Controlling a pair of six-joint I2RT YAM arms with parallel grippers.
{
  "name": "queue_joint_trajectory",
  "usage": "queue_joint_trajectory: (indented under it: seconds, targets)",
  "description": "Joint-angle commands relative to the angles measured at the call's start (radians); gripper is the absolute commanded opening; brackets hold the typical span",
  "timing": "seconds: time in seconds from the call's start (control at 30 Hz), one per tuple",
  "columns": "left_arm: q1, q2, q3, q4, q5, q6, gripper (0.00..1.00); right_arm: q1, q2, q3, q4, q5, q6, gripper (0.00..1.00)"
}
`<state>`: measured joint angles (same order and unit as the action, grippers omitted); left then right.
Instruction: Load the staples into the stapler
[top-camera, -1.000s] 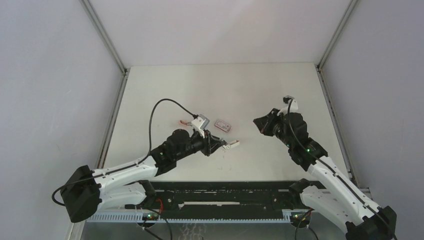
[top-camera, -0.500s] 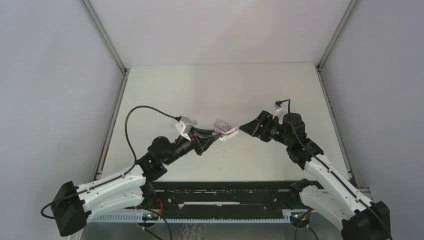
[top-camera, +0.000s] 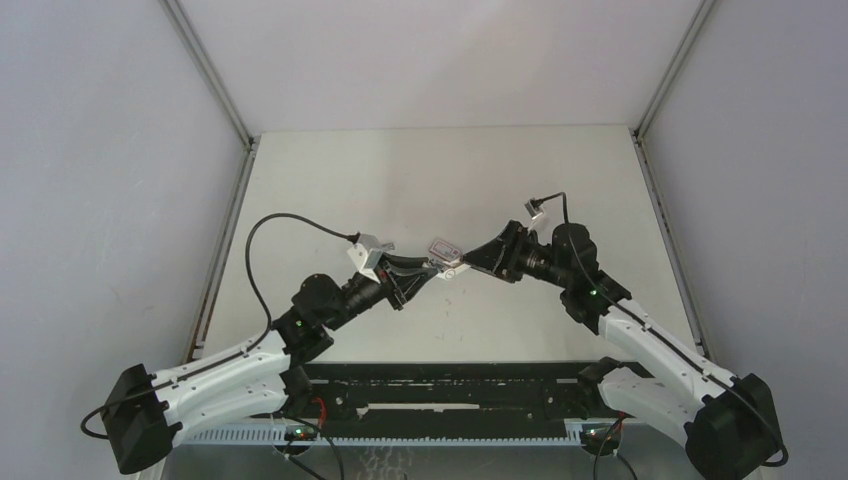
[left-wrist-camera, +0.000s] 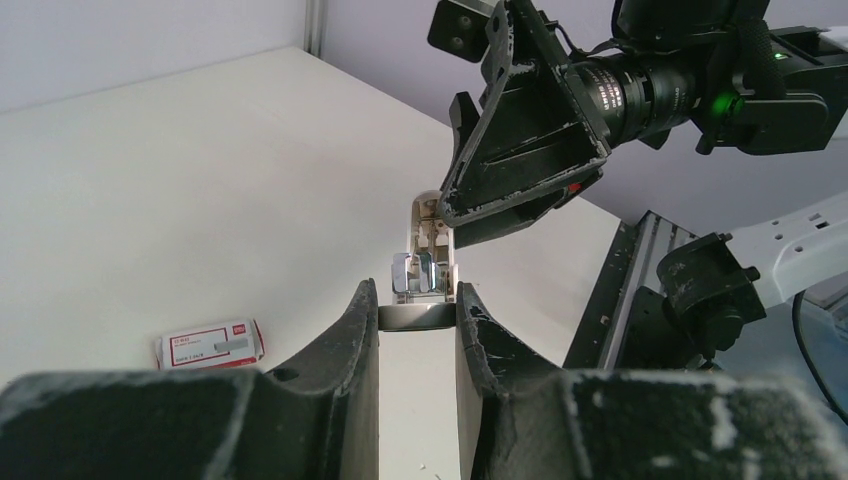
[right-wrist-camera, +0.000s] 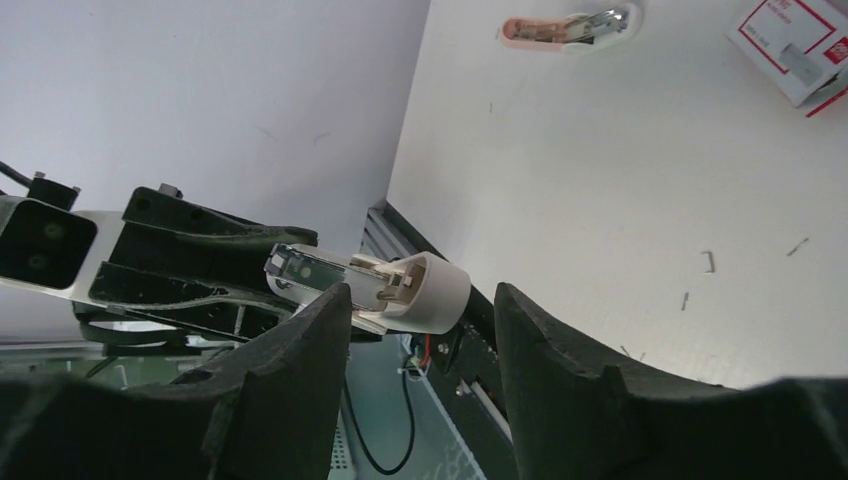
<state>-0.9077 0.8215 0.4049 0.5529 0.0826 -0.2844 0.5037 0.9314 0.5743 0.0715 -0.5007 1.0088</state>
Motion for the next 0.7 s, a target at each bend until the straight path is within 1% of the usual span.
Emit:
queue_joint_trajectory:
  seconds: [0.0,0.1,0.2,0.3,0.4,0.47,0.53,0.57,0.6,0.63,0.67]
  targets:
    - [0.004,-0.02,-0.03,0.082,0.018,0.029,0.0,0.009,0.012,0.009,0.136,-0.018,0.067,0.51]
    - [0.004,-0.021,-0.04,0.101,0.031,0.025,0.0,0.01,0.026,0.009,0.143,-0.014,0.074,0.44]
    - [0.003,-0.02,-0.044,0.107,0.039,0.025,0.0,0.008,0.035,0.009,0.14,-0.016,0.071,0.4]
    - [0.003,-0.021,-0.045,0.106,0.046,0.026,0.0,-0.003,0.031,0.009,0.129,-0.014,0.064,0.3]
    - [0.004,-0.025,-0.046,0.107,0.048,0.025,0.0,-0.014,0.021,0.009,0.108,-0.007,0.05,0.25]
    - [0.004,-0.025,-0.046,0.106,0.046,0.026,0.0,-0.024,0.014,0.009,0.086,-0.001,0.041,0.2]
    - [0.004,-0.027,-0.051,0.106,0.04,0.023,0.01,-0.037,0.004,0.009,0.067,0.0,0.032,0.12]
    - [0.004,-0.027,-0.053,0.102,0.035,0.019,0.05,-0.049,-0.003,0.009,0.059,0.003,0.023,0.07]
    - [0.004,-0.029,-0.056,0.097,0.029,0.015,0.15,-0.059,-0.012,0.009,0.053,0.008,0.013,0.02]
    - [0.004,-0.031,-0.059,0.089,0.021,0.009,0.27,-0.069,-0.021,0.009,0.047,0.012,-0.002,0.0]
    - [0.004,-0.035,-0.062,0.079,0.004,0.0,0.42,-0.08,-0.032,0.01,0.041,0.015,-0.024,0.0]
